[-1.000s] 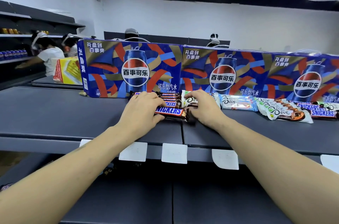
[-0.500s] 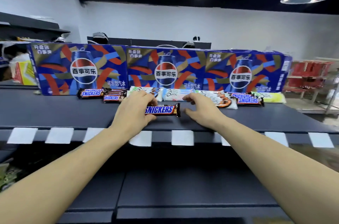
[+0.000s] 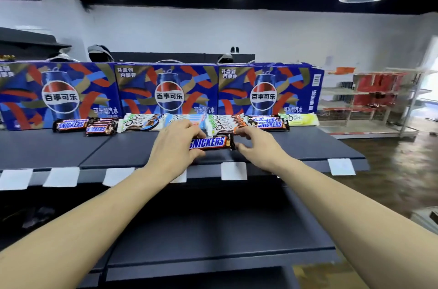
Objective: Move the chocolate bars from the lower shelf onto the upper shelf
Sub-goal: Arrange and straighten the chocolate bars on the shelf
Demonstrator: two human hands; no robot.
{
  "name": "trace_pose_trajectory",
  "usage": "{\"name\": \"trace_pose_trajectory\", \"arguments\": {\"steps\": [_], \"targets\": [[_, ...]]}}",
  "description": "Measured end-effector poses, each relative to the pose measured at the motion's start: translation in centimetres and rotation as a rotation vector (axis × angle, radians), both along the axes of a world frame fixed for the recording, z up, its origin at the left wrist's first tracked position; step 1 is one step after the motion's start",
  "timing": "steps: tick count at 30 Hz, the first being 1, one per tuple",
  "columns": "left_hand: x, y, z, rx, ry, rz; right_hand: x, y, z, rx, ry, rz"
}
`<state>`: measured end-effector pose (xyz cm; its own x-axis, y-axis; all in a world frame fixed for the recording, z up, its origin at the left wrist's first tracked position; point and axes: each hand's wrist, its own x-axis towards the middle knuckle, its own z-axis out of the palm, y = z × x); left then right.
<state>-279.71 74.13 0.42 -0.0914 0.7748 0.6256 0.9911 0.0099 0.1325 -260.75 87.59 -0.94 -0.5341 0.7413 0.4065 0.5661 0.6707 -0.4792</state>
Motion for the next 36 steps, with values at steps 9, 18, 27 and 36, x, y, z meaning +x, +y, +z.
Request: {"name": "trace_pose_trajectory", "arguments": {"steps": [9, 18, 27, 36], "targets": [[3.7, 6.5, -0.1, -0.015, 0.026, -0.078, 5.2, 5.0, 0.0, 0.021, -0.008, -0.137], [8.2, 14.6, -1.0, -0.080, 0.057, -0.132, 9.5, 10.2, 0.3, 0.047, 0.012, -0.231], [12.3, 20.7, -1.4, -0.138, 0.034, -0.010, 10.7, 14.3, 0.2, 0.072, 0.083, -0.168], [13.6, 24.2, -1.4, -0.164, 0.022, 0.103, 10.9, 16.0, 0.0, 0.112, 0.108, -0.124]]}}
